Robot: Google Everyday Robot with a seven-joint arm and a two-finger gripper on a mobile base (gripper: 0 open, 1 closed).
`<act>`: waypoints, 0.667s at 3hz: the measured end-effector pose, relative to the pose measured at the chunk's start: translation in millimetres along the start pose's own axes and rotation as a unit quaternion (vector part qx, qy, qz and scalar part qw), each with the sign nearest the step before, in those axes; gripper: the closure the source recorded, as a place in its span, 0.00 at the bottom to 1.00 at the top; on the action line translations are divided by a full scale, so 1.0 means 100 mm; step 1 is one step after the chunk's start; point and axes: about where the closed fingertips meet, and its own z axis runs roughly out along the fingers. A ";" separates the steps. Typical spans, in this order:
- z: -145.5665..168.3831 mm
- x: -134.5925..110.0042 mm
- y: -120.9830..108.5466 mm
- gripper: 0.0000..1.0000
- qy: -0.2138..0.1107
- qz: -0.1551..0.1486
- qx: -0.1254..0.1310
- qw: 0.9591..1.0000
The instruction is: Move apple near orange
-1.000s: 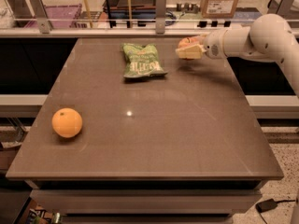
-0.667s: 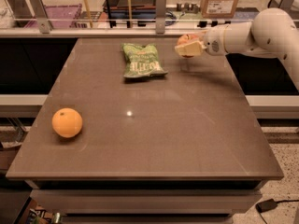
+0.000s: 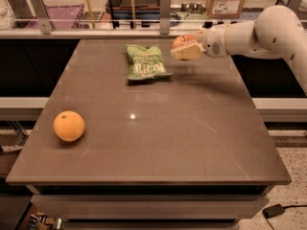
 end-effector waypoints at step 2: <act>0.13 -0.06 0.72 1.00 -0.002 -0.041 -0.062 0.997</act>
Offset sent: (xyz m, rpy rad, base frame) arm -0.0926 0.0736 -0.0144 -0.0628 -0.0203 0.2089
